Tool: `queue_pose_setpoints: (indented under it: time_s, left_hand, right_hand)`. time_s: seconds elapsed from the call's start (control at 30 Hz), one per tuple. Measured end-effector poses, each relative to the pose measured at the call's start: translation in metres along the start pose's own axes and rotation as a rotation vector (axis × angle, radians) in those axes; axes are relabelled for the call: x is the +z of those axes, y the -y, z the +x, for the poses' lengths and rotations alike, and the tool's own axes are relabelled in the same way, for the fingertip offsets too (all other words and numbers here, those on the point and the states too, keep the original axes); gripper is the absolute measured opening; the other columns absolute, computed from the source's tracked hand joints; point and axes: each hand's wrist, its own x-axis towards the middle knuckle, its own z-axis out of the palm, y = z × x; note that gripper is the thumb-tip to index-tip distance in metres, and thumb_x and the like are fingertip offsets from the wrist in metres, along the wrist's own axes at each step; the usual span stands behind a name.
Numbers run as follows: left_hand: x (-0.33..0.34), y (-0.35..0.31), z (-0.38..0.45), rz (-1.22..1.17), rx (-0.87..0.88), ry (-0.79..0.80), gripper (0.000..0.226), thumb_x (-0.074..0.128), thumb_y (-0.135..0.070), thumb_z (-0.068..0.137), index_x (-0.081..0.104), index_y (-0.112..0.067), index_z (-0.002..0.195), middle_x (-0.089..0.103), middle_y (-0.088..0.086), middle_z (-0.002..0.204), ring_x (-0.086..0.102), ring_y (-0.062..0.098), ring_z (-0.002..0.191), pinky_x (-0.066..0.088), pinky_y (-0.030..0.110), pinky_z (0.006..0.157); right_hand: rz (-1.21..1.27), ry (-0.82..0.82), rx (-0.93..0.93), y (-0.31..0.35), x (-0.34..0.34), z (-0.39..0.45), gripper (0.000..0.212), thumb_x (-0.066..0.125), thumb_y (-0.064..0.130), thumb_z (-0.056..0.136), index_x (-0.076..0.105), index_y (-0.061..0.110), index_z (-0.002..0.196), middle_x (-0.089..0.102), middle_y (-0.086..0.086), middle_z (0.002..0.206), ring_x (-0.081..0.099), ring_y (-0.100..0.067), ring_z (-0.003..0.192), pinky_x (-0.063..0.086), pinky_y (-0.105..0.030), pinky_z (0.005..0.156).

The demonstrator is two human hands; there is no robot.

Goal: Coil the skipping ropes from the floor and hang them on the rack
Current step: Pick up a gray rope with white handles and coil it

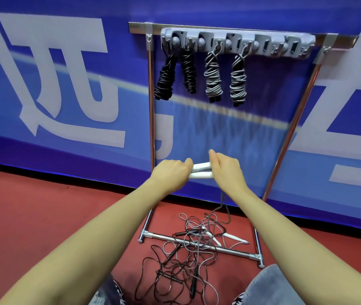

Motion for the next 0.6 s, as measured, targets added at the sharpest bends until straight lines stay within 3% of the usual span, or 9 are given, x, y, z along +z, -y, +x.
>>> queue_pose_setpoints:
  time_s: [0.07, 0.13, 0.23, 0.37, 0.5, 0.6]
  left_hand:
    - [0.006, 0.008, 0.0, -0.01, -0.004, 0.003, 0.013, 0.04, -0.004, 0.089, 0.032, -0.013, 0.094, 0.042, 0.003, 0.065, 0.043, 0.03, 0.058, 0.033, 0.034, 0.051]
    - [0.012, 0.012, -0.003, 0.019, 0.008, 0.012, 0.018, 0.042, -0.002, 0.087, 0.028, -0.013, 0.091, 0.034, 0.002, 0.06, 0.043, 0.03, 0.058, 0.035, 0.034, 0.052]
    - [0.014, 0.016, -0.008, 0.044, 0.048, 0.049, 0.02, 0.042, -0.002, 0.086, 0.026, -0.012, 0.091, 0.031, 0.001, 0.059, 0.042, 0.03, 0.059, 0.029, 0.034, 0.049]
    - [0.015, 0.019, -0.016, -0.038, 0.115, 0.014, 0.011, 0.04, -0.004, 0.088, 0.035, -0.011, 0.094, 0.055, 0.008, 0.078, 0.043, 0.029, 0.061, 0.016, 0.031, 0.043]
    - [0.007, 0.016, -0.018, -0.229, 0.002, -0.086, 0.016, 0.041, -0.013, 0.094, 0.044, -0.007, 0.107, 0.061, 0.009, 0.088, 0.044, 0.029, 0.066, 0.027, 0.033, 0.054]
    - [0.003, 0.012, -0.013, -0.385, -0.158, -0.133, 0.017, 0.042, -0.018, 0.097, 0.042, -0.005, 0.108, 0.06, 0.01, 0.087, 0.054, 0.034, 0.072, 0.034, 0.034, 0.058]
  right_hand:
    - [-0.006, 0.075, -0.043, -0.005, 0.003, 0.003, 0.034, 0.035, 0.03, 0.1, 0.051, 0.012, 0.077, 0.049, -0.002, 0.077, 0.05, -0.025, 0.077, 0.04, -0.036, 0.07]
    - [0.015, 0.187, -0.097, -0.011, 0.001, 0.006, 0.022, 0.039, 0.016, 0.095, 0.06, 0.013, 0.1, 0.048, 0.001, 0.09, 0.05, -0.018, 0.083, 0.041, -0.035, 0.078]
    - [0.021, 0.288, -0.192, -0.019, -0.002, 0.008, 0.04, 0.041, -0.005, 0.085, 0.055, 0.008, 0.121, 0.039, 0.002, 0.094, 0.043, -0.008, 0.079, 0.032, -0.02, 0.075]
    - [0.01, 0.27, -0.228, -0.023, -0.004, 0.01, 0.037, 0.037, -0.011, 0.085, 0.06, 0.003, 0.111, 0.035, 0.003, 0.098, 0.044, -0.004, 0.078, 0.033, -0.01, 0.076]
    - [0.003, 0.233, -0.234, -0.023, -0.001, 0.011, 0.017, 0.037, 0.002, 0.095, 0.052, 0.008, 0.089, 0.045, -0.002, 0.094, 0.045, -0.018, 0.077, 0.036, -0.025, 0.075]
    - [0.076, 0.252, -0.133, -0.018, -0.003, 0.012, 0.017, 0.036, 0.011, 0.098, 0.051, 0.015, 0.092, 0.063, -0.004, 0.082, 0.057, -0.014, 0.069, 0.042, -0.029, 0.064]
